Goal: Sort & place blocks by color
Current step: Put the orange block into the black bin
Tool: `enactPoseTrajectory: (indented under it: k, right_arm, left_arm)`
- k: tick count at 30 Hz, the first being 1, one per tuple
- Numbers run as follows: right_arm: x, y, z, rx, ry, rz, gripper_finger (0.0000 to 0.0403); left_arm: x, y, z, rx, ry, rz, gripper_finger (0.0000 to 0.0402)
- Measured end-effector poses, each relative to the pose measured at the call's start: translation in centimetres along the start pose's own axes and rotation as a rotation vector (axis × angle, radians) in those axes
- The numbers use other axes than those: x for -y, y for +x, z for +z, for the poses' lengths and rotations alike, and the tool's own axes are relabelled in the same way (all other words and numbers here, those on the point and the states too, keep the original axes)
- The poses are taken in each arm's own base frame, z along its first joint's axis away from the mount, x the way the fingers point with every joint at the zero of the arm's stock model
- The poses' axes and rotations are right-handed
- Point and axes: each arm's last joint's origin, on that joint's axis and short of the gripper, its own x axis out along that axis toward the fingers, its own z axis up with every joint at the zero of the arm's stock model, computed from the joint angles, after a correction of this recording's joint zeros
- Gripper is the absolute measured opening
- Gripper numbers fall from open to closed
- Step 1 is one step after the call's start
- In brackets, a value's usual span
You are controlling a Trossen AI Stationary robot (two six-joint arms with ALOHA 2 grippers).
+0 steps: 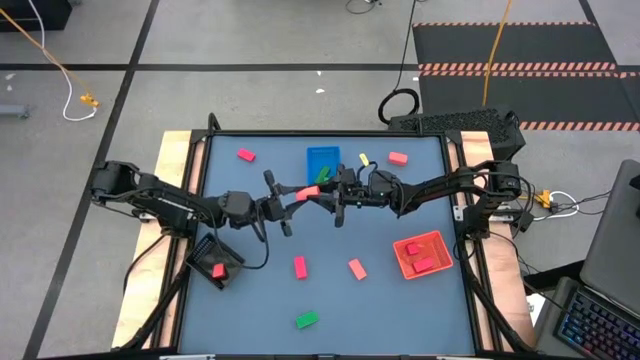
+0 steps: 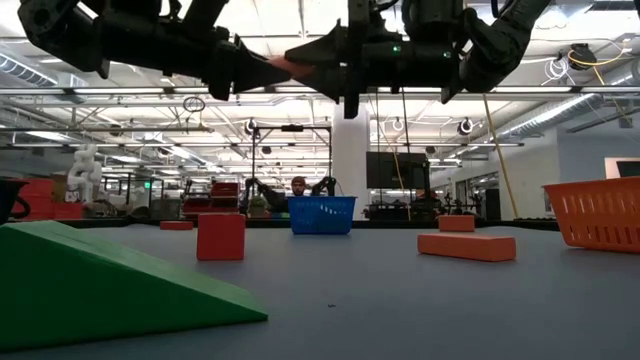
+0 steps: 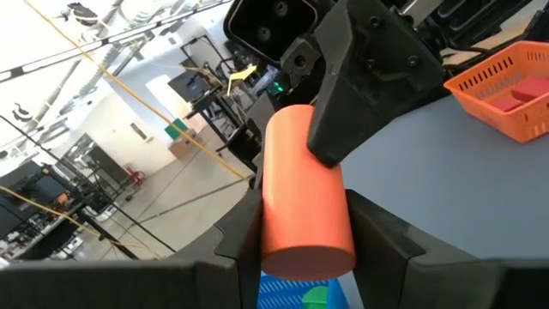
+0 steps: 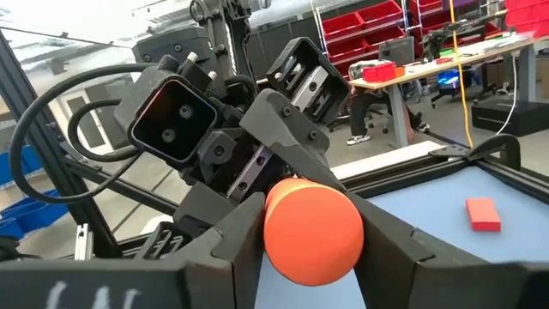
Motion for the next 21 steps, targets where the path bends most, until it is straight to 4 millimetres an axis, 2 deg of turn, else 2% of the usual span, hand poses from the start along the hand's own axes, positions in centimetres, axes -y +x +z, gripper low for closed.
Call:
enactPoseTrajectory:
  k: [12,18,21]
  right_arm:
    - [0.8,-0.1,-0.7,-0.092,-0.020,-0.040,0.0144]
    - [1.2,-0.1,-0.7,-0.111,-0.019,-0.052,0.0144]
    - [1.4,-0.3,-1.4,-0.158,-0.027,-0.071,0.0144]
  left_arm:
    - [0.1,-0.2,-0.6,-0.079,0.053,-0.022,0.0132]
    - [-0.6,-1.5,0.4,-0.104,0.043,0.001,0.0132]
    - [-1.3,-2.5,1.0,-0.134,-0.003,0.058,0.0132]
